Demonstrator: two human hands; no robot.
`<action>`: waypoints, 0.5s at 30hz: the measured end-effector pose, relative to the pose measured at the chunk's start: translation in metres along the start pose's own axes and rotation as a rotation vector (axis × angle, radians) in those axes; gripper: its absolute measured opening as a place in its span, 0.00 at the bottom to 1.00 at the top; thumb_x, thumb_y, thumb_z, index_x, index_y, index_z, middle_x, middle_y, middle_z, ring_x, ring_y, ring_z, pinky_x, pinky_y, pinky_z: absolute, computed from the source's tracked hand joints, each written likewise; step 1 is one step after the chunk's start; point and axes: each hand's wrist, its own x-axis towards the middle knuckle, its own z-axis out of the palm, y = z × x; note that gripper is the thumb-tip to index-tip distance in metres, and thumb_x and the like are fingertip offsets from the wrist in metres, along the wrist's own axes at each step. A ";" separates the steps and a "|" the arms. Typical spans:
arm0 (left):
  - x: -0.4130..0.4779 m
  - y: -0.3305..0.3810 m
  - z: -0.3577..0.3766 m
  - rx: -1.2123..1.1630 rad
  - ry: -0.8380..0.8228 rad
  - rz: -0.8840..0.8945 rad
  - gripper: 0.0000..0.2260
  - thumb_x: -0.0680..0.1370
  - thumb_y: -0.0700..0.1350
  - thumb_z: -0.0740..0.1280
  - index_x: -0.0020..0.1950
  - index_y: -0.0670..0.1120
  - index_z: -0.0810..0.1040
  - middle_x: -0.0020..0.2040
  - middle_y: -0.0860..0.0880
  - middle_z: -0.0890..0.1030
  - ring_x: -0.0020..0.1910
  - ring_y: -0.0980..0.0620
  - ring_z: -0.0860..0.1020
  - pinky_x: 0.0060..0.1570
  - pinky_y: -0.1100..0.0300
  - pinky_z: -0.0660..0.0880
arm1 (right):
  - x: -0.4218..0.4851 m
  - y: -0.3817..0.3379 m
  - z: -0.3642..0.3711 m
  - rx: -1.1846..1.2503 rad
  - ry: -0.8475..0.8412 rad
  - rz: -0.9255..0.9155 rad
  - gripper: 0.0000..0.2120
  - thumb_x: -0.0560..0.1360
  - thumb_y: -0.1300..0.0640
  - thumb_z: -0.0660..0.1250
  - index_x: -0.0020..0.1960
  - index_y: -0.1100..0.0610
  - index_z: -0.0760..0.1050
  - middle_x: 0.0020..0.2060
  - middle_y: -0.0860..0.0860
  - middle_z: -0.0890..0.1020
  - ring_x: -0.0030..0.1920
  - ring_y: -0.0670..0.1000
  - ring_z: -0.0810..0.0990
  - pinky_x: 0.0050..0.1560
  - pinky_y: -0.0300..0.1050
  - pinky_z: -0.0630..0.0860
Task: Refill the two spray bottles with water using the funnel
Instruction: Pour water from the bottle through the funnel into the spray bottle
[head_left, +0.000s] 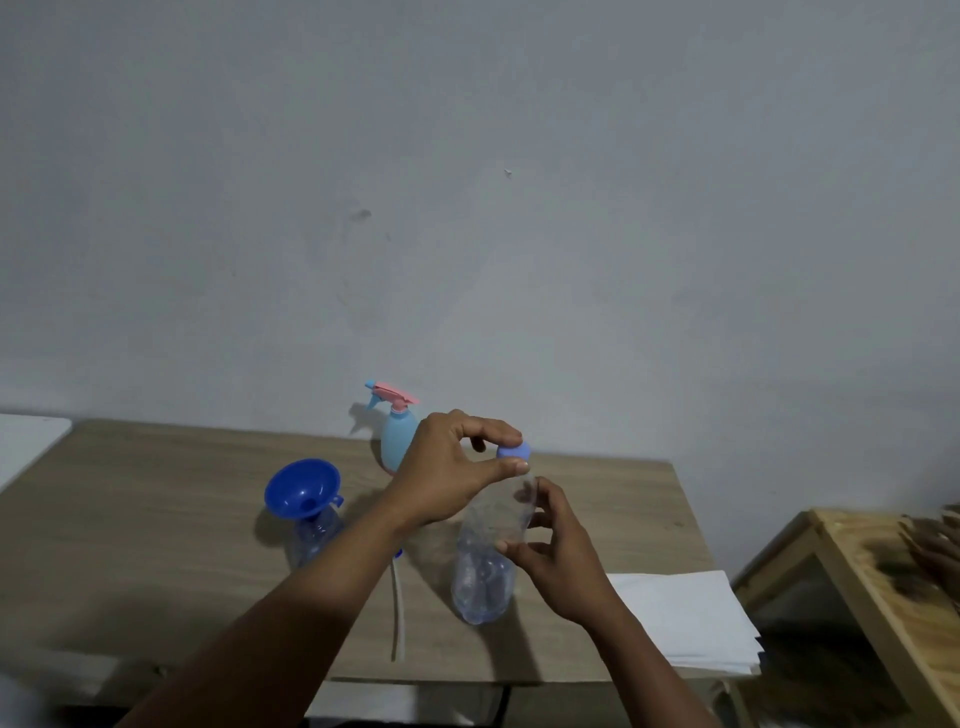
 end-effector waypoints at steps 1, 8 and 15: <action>-0.001 -0.001 0.003 0.002 0.047 0.012 0.11 0.63 0.48 0.82 0.43 0.53 0.86 0.47 0.57 0.85 0.49 0.56 0.81 0.51 0.58 0.78 | -0.001 0.000 0.000 -0.004 -0.001 -0.001 0.31 0.72 0.57 0.76 0.69 0.44 0.65 0.64 0.42 0.74 0.59 0.47 0.78 0.52 0.46 0.82; 0.006 0.006 -0.011 0.110 -0.194 0.049 0.08 0.70 0.46 0.78 0.47 0.55 0.84 0.56 0.63 0.83 0.59 0.65 0.77 0.64 0.56 0.72 | 0.001 0.002 -0.002 -0.003 -0.011 0.003 0.31 0.72 0.56 0.76 0.69 0.43 0.65 0.65 0.41 0.74 0.60 0.48 0.78 0.54 0.50 0.82; 0.006 -0.002 -0.002 0.132 0.031 0.077 0.14 0.62 0.55 0.82 0.40 0.55 0.81 0.45 0.56 0.83 0.48 0.57 0.79 0.52 0.54 0.78 | 0.003 0.002 0.001 -0.001 -0.004 0.006 0.32 0.72 0.56 0.76 0.70 0.45 0.64 0.66 0.41 0.74 0.61 0.47 0.77 0.53 0.46 0.82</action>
